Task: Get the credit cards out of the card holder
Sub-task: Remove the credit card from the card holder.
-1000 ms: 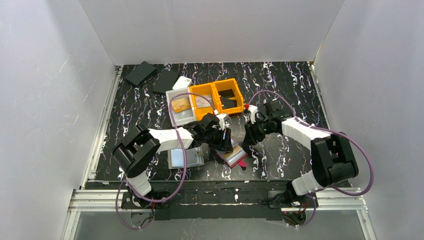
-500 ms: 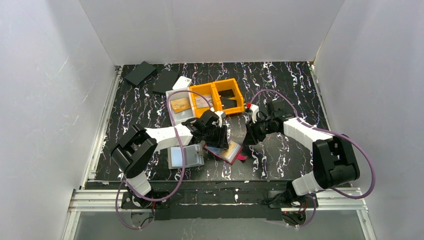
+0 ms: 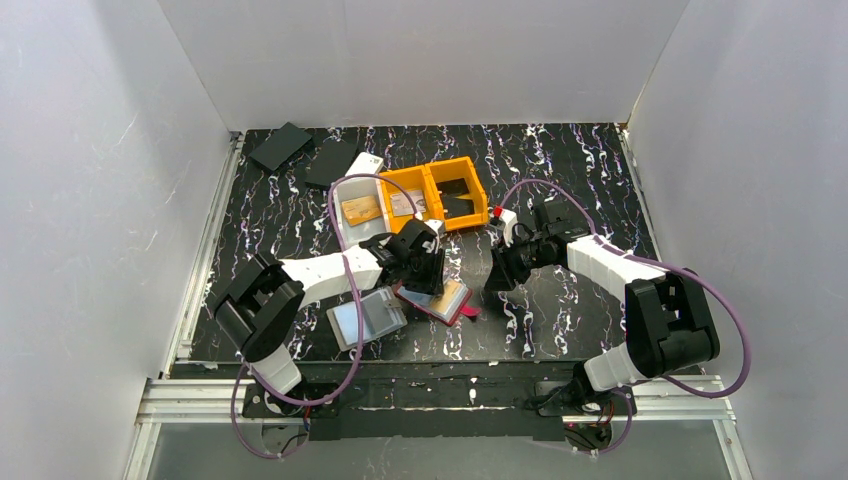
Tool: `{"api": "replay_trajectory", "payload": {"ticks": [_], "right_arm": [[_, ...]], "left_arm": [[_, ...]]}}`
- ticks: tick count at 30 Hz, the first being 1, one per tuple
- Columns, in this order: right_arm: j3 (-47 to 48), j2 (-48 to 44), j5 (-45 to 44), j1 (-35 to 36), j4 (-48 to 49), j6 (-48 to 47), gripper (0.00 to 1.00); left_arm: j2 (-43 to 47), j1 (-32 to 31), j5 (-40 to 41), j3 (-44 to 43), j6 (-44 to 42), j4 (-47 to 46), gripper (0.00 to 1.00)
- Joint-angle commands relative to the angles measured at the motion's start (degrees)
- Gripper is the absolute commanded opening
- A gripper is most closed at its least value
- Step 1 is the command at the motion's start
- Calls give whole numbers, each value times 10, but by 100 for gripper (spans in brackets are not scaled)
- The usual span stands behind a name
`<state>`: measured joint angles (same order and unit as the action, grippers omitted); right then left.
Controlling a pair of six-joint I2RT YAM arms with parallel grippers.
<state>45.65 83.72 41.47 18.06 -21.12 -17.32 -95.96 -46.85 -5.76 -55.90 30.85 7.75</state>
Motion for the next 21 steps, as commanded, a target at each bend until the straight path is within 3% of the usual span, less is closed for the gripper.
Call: {"api": "replay_trajectory", "payload": {"ticks": [1, 15, 21], "right_arm": [[17, -2, 25, -1, -11, -11, 49], [18, 2, 32, 0, -15, -14, 50], [19, 4, 35, 0, -17, -16, 50]], "left_arm": [[26, 4, 59, -5, -18, 78, 15], [53, 4, 121, -12, -39, 115, 36], [54, 4, 142, -19, -49, 129, 36]]}}
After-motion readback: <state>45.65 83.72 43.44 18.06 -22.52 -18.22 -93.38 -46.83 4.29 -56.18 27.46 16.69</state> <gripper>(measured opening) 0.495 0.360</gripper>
